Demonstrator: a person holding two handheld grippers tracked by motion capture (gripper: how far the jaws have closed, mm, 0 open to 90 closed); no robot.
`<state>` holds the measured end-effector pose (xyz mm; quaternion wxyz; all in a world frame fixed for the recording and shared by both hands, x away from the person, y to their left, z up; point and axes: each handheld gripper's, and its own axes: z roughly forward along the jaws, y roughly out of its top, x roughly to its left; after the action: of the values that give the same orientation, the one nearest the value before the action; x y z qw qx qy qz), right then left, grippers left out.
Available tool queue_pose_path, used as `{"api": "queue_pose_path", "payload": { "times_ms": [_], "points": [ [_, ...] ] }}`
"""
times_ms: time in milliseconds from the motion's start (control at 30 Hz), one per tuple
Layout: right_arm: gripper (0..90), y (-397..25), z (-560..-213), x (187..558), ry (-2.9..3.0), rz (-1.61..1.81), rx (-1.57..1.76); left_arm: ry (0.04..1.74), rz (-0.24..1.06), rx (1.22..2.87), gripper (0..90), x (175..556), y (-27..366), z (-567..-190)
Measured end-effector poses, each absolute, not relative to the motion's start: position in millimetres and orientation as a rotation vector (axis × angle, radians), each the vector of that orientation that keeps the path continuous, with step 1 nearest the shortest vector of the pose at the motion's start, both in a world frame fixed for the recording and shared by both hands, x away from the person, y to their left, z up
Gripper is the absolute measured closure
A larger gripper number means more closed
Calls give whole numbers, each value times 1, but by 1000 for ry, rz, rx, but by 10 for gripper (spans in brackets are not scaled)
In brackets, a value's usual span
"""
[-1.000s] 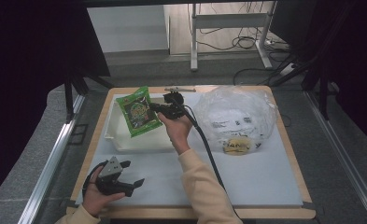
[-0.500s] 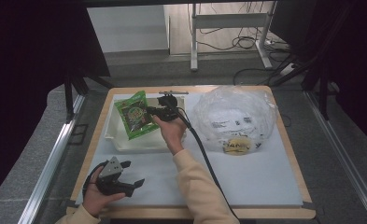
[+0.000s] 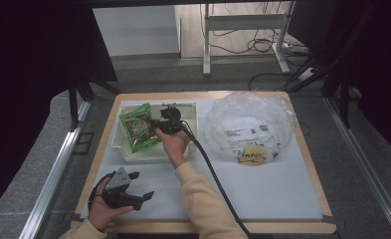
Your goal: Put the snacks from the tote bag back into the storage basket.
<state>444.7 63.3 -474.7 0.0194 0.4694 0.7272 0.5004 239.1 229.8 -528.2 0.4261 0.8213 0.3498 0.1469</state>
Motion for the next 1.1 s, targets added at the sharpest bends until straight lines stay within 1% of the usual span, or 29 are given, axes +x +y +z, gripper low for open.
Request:
{"api": "queue_pose_path", "payload": {
  "times_ms": [200,367,400,467,533,600,767,933,1100],
  "points": [
    [893,70,-489,447,2264,1493,1476,874,364,2055,123,240,230,-528],
    [870,74,-500,447,2294,1405,1461,874,365,2057,123,240,230,-529],
    [853,75,-502,446,2304,1391,1460,874,365,2057,123,240,230,-529],
    [792,75,-505,448,2359,1361,1463,874,365,2057,123,240,230,-529],
    [722,75,-506,448,2380,1328,1454,874,365,2057,123,240,230,-529],
    [629,73,-504,447,2381,1323,1456,875,366,2056,123,240,230,-528],
    [521,69,-490,441,2373,1282,1374,876,368,2055,123,240,230,-528],
    [487,62,-475,435,2376,1314,1300,876,371,2059,123,240,230,-529],
    [480,52,-466,428,2404,1376,1235,878,375,2057,123,239,230,-528]
  ]
}}
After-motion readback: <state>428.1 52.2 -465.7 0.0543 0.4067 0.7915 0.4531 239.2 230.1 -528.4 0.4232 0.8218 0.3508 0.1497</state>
